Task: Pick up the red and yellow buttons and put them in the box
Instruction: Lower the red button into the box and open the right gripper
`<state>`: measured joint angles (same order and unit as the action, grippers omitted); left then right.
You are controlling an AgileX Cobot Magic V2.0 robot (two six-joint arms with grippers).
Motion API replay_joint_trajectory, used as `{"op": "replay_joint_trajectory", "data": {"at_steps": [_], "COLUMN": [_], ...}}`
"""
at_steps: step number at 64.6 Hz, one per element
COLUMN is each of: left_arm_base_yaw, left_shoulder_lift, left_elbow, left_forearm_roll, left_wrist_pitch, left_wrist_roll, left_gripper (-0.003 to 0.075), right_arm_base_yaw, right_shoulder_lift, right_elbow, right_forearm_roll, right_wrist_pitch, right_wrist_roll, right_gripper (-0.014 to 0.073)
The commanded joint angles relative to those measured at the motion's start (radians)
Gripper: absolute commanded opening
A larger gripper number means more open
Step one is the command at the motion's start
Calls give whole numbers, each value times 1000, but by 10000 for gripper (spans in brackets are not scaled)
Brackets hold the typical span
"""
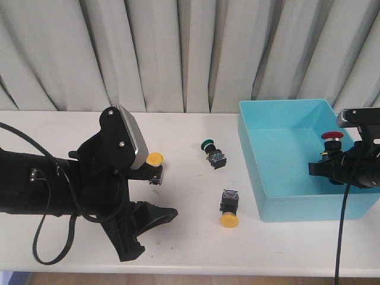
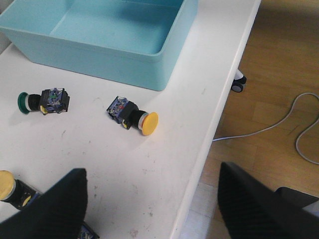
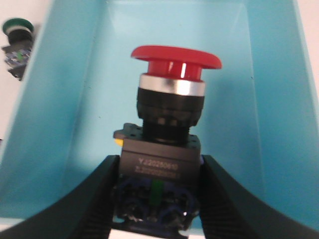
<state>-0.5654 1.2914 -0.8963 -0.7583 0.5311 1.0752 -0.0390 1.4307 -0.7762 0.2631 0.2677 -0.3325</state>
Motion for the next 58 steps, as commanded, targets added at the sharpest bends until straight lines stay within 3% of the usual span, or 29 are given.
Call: {"op": "replay_joint_trajectory", "data": {"at_steps": [1,15,42,58], "left_arm_base_yaw": [-2,-2,-2,-2], "left_shoulder_lift": [-22,-22,-22,-22], "left_elbow": [-27,-27,-27,-27], "left_forearm_roll": [-31,-31,-31,-31], "left_wrist_pitch": [-27,-27,-27,-27], "left_wrist_roll": [-2,-2,-2,-2], "left_gripper": [523,523,523,523], "right_arm_base_yaw": [-6,-7,-9,-9], "right_shoulder_lift": [15,167,437,502], "right_elbow": [-79,-239,-482,-516], "right_forearm_roll": [-153,-314,-338,-333], "right_wrist_pitch": [6,190,374,384], "right_wrist_roll": [143,240,230,230], "right_gripper": [244,244,250,381]}}
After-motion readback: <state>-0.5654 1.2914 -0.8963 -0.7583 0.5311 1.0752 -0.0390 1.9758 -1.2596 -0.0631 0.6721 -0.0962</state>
